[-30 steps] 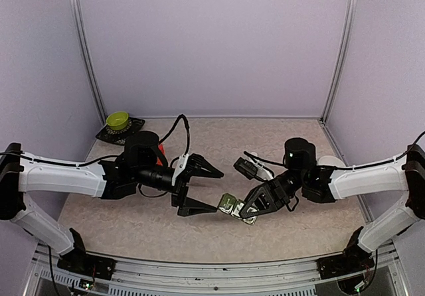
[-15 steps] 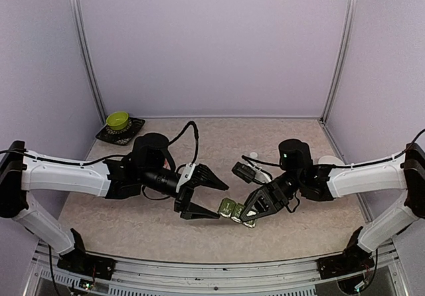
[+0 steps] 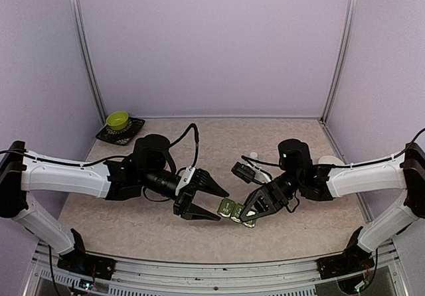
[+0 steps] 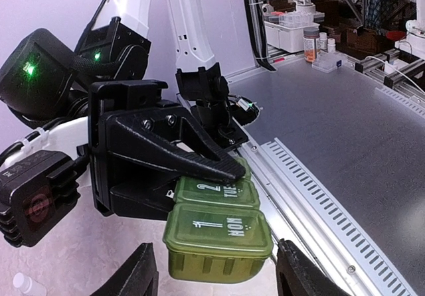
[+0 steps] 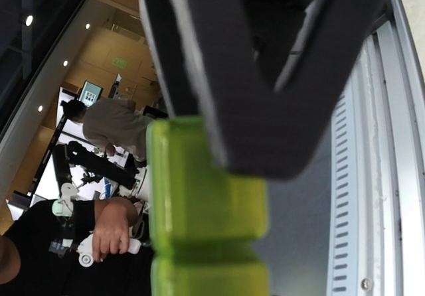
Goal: Sort the pills into containers
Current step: Open the lid of the pill container.
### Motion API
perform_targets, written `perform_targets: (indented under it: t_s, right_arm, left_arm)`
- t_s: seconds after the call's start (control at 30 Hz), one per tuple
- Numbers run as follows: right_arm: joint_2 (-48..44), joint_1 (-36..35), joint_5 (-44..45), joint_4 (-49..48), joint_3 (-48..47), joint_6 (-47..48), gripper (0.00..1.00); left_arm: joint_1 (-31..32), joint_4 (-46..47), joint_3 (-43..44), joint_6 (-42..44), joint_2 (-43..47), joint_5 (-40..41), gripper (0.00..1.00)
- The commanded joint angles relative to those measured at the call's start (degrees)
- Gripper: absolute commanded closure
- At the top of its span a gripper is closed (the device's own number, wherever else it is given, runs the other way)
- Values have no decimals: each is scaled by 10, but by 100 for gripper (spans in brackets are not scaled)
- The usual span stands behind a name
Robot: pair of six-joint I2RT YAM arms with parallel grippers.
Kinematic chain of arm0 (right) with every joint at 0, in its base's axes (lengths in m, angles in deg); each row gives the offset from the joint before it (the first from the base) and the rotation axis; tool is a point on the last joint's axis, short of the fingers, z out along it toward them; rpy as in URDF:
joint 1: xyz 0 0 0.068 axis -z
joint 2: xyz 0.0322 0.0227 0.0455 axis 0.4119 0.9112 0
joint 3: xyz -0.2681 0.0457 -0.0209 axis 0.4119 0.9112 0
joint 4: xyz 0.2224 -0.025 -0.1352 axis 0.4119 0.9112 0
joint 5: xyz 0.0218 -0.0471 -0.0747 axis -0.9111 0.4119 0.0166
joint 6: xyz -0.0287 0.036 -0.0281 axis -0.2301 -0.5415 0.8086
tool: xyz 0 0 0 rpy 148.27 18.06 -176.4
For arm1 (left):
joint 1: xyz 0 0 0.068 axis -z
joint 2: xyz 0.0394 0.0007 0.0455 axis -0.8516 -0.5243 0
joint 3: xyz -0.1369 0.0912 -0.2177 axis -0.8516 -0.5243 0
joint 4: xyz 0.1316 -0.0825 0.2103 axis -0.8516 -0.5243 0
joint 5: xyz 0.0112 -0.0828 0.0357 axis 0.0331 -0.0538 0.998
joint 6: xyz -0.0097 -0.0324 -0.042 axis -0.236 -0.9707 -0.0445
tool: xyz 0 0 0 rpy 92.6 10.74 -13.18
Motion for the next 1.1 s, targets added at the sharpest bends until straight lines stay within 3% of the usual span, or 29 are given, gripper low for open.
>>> perform_targets:
  t_s: [0.0, 0.33, 0.67, 1.07]
  right_arm:
    - [8, -5, -5, -1, -17, -1, 88]
    - [9, -5, -8, -1, -21, -4, 88]
    - [4, -4, -13, -18, -20, -20, 88]
    - [10, -4, -14, -25, -21, -25, 88]
  left_arm:
    - [8, 1, 1, 7, 2, -17, 42]
    - [13, -1, 2, 12, 4, -12, 55]
    - [14, -6, -3, 16, 10, -3, 57]
    - [15, 33, -15, -27, 17, 26, 76]
